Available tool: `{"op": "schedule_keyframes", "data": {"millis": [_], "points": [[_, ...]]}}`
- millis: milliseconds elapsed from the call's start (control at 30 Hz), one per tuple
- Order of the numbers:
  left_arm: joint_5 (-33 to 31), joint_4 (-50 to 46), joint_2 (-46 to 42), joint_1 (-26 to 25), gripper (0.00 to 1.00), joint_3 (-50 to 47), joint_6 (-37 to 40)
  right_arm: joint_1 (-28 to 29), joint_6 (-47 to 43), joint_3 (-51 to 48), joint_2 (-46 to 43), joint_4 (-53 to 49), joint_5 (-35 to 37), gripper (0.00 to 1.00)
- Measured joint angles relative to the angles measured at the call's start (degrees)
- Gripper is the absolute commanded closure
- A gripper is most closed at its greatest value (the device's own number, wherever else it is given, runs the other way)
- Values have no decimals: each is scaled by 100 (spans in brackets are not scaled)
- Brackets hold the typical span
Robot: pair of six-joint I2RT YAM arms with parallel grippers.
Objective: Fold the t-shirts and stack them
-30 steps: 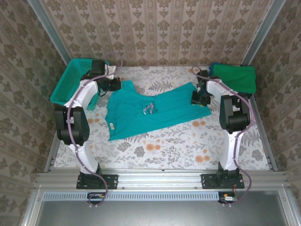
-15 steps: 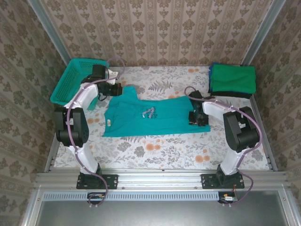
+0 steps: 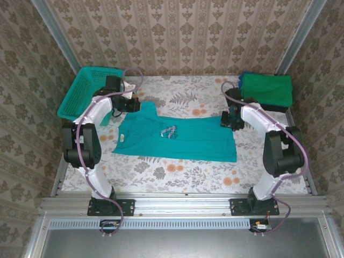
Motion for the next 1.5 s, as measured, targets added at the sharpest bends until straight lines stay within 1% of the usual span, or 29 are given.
{"op": "schedule_keyframes", "data": {"millis": [167, 233, 267, 300, 633, 767, 833, 1000, 1033, 1133, 1200, 1233, 1500], "points": [[4, -48, -15, 57, 100, -39, 2, -107, -149, 640, 979, 52, 7, 63], [15, -61, -22, 63, 100, -42, 2, -129, -212, 833, 1287, 31, 57, 60], [17, -63, -22, 63, 100, -42, 2, -129, -232, 887, 1366, 22, 90, 57], [17, -61, -22, 63, 100, -42, 2, -131, -245, 940, 1443, -4, 140, 56], [20, -83, -22, 61, 100, -48, 2, -223, -280, 970, 1604, -28, 227, 54], [20, -83, -22, 63, 100, -48, 2, -240, -323, 970, 1604, -13, 164, 59], [20, -85, -22, 63, 100, -48, 2, -243, -369, 970, 1604, 9, 118, 68], [20, -83, -22, 63, 100, -48, 4, -243, -415, 970, 1604, 15, 72, 81], [20, -85, -22, 63, 100, -48, 2, -243, -431, 970, 1604, 13, 74, 85], [20, -85, -22, 63, 100, -48, 2, -243, -450, 970, 1604, 13, 74, 95], [20, -85, -22, 63, 100, -48, 2, -243, -474, 970, 1604, 13, 74, 99], [20, -85, -22, 63, 100, -48, 2, -243, -525, 970, 1604, 11, 79, 100], [24, -103, -22, 83, 100, -46, -2, -240, -535, 981, 1486, -55, 76, 100]]}}
